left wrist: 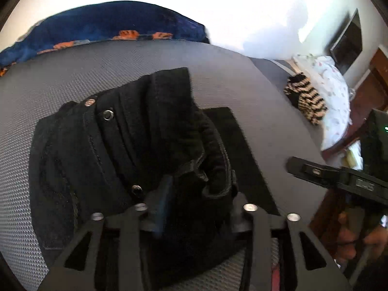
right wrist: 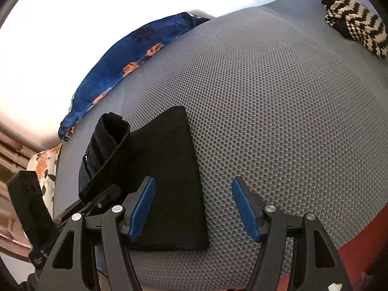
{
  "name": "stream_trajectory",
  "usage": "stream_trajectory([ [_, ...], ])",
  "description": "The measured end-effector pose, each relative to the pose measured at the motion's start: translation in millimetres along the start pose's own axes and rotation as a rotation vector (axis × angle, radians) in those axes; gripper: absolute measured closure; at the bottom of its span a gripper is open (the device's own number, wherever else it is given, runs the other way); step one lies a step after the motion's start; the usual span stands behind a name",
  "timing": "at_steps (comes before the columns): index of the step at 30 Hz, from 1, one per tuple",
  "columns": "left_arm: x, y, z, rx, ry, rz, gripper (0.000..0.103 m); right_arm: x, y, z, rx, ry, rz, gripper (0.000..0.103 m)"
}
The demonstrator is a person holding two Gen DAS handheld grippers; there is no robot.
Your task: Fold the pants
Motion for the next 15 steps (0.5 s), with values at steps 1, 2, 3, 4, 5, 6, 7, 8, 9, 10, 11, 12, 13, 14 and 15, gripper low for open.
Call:
stream_trajectory([
  [1,-5,3,2,0.005,-0.008,0.009,0.047,2,-2,-1,-0.007,-0.004,-0.003,0.040],
  [2,-10,7,2,0.012,-0.004,0.023,0.044,3,-4,-3,-0.016,-0.007,-0.007,0.040],
  [3,-17,10,3,0.028,0.004,0.045,0.042,5,-7,-4,-0.024,-0.012,-0.016,0.040],
  [4,-22,11,4,0.037,0.009,0.056,0.040,9,-11,-5,-0.033,-0.024,-0.031,0.040],
  [5,-35,12,7,0.047,0.029,0.071,0.035,12,-14,-7,-0.041,-0.038,-0.055,0.040],
  [6,-42,10,7,0.048,0.041,0.076,0.032,16,-17,-8,-0.043,-0.054,-0.084,0.040],
  [7,-52,6,8,0.039,0.059,0.074,0.031,20,-21,-8,-0.043,-0.079,-0.125,0.040],
  [8,-64,-3,11,0.015,0.081,0.069,0.029,25,-26,-9,-0.046,-0.105,-0.168,0.040],
  [9,-72,-12,14,-0.008,0.093,0.054,0.029,30,-32,-9,-0.055,-0.135,-0.208,0.040],
  [10,-76,-20,15,-0.028,0.102,0.034,0.029,34,-36,-9,-0.066,-0.154,-0.230,0.040],
  [11,-85,-36,19,-0.077,0.118,0.003,0.029,39,-41,-9,-0.077,-0.172,-0.252,0.038],
  [12,-88,-44,21,-0.106,0.123,-0.008,0.029,47,-47,-9,-0.094,-0.204,-0.288,0.038],
  [13,-96,-61,25,-0.161,0.132,-0.025,0.029,53,-51,-8,-0.103,-0.228,-0.307,0.038],
  [14,-99,-71,27,-0.197,0.140,-0.036,0.029,60,-54,-8,-0.107,-0.249,-0.316,0.038],
  [15,-102,-82,30,-0.232,0.146,-0.049,0.029,68,-57,-9,-0.111,-0.270,-0.332,0.038],
])
Point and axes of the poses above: each gripper's, at about its wrist camera, not at the fingertips, and x roughly the way its jaws point, y to its right, z to its underside, the point moved 6 cm from there along x, roughly the way its jaws point, and after that the axes turned 3 degrees about z, right-handed, at the moved point
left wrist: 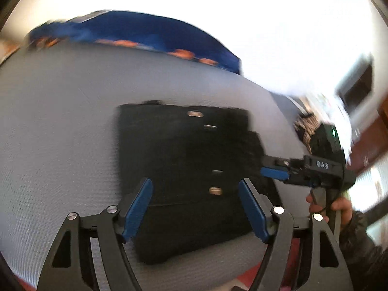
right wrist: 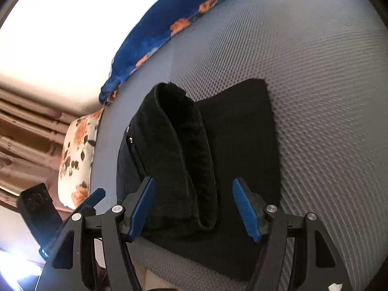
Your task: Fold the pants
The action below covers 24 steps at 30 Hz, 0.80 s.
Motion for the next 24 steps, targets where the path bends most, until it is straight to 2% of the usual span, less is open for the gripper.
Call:
stream_trajectory([
  [3,-8,-38,2,-0.096,0.013,-0.064,0.029,15,1,-9,-0.005,-0.032,-0.025,0.038],
  [5,-11,-54,5,-0.144,0.018,-0.089,0.029,25,-3,-14,-0.034,-0.060,-0.079,0.039],
  [10,-8,-78,10,-0.228,0.007,-0.109,0.029,42,-16,-28,-0.093,-0.080,-0.147,0.039],
  [13,-2,-83,11,-0.232,-0.004,-0.130,0.029,54,-21,-36,-0.096,-0.090,-0.168,0.058],
  [15,4,-83,10,-0.231,-0.013,-0.137,0.029,63,-21,-37,-0.041,-0.106,-0.185,0.075],
  [19,9,-78,5,-0.215,-0.012,-0.136,0.029,46,-37,-33,-0.065,-0.033,-0.125,0.087],
  [20,12,-76,2,-0.205,-0.011,-0.138,0.029,36,-44,-33,-0.070,-0.007,-0.112,0.093],
  [24,25,-62,-7,-0.169,-0.016,-0.123,0.029,1,-61,-29,-0.095,0.077,-0.086,0.093],
])
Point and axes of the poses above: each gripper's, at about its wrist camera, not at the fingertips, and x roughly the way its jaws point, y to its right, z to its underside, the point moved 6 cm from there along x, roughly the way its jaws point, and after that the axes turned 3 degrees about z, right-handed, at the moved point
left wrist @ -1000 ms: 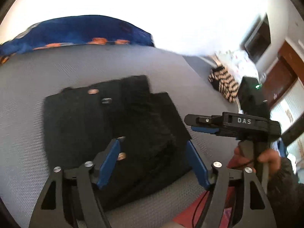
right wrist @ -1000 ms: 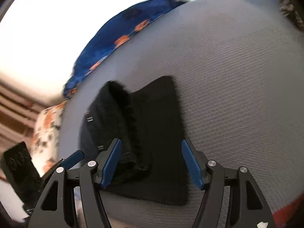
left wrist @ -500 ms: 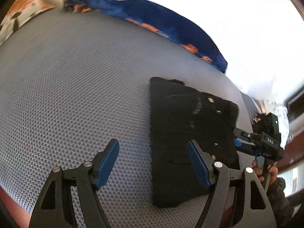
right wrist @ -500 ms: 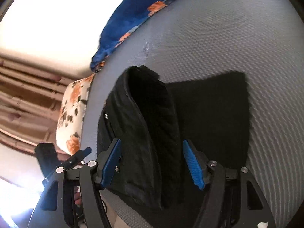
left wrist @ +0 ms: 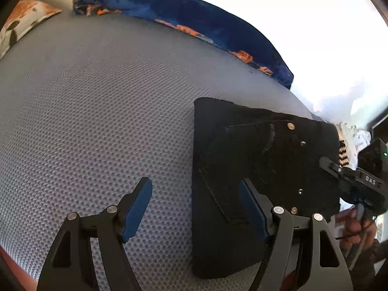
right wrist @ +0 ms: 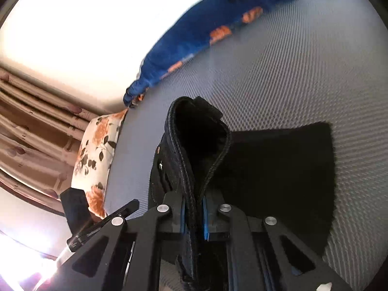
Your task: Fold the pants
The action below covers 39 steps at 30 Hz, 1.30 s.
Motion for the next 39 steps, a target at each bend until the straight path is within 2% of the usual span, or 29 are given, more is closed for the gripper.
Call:
stream_trajectory([
  [5,14,23,0,0.066,-0.015,0.012,0.029,-27,31,6,0.067,0.078,0.094,0.093],
  [9,26,35,5,0.128,-0.038,0.003,0.029,-23,81,20,0.202,0.090,0.130,0.094],
  [11,39,38,9,0.151,-0.068,-0.019,0.029,-16,95,24,0.212,0.099,0.152,0.091],
  [14,54,36,19,0.165,-0.110,-0.039,0.029,-15,97,22,0.232,0.089,0.153,0.083],
  [17,52,37,21,0.179,-0.098,-0.036,0.029,-21,88,21,0.209,0.074,0.201,0.073],
  [21,34,27,35,0.172,-0.106,-0.022,0.029,-43,77,30,0.176,0.093,0.255,0.067],
  [26,14,26,58,0.209,-0.110,-0.015,0.029,-57,65,57,0.152,0.087,0.255,0.070],
  [27,14,28,62,0.221,-0.111,-0.022,0.029,-56,63,63,0.147,0.068,0.257,0.079],
  [30,12,34,69,0.245,-0.108,-0.036,0.029,-54,59,74,0.100,0.072,0.319,0.089],
  [35,-1,39,83,0.308,-0.112,-0.046,0.029,-69,51,81,0.089,0.102,0.347,0.093],
  [39,5,35,90,0.314,-0.115,-0.069,0.029,-55,67,94,0.097,0.069,0.380,0.093],
])
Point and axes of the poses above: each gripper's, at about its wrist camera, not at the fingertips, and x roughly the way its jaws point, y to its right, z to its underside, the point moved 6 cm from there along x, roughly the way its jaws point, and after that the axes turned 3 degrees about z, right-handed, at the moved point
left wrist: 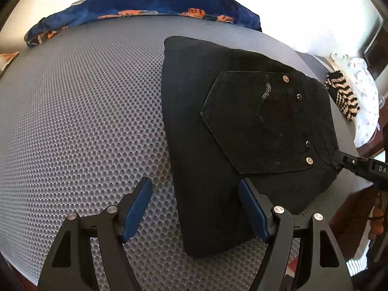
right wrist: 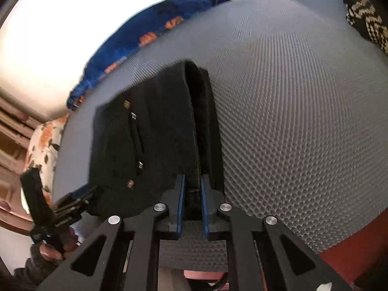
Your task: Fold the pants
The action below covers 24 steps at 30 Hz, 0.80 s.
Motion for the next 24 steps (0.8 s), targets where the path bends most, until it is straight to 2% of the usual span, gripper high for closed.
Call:
stream_trajectory([
  [3,-1,1,2,0.011,0.000,-0.012,0.029,2,6,-2,0.045,-0.005,-0.041,0.093],
  [19,2,2,-7,0.013,0.015,-0.055,0.025,0,3,-8,0.043,-0.009,-0.019,0.085],
  [22,-1,2,-6,0.017,0.027,-0.054,0.025,0,5,-11,0.039,-0.011,-0.007,0.075],
  [24,-5,1,-8,-0.003,0.031,0.005,0.025,-1,6,-13,0.022,-0.009,0.025,0.064],
])
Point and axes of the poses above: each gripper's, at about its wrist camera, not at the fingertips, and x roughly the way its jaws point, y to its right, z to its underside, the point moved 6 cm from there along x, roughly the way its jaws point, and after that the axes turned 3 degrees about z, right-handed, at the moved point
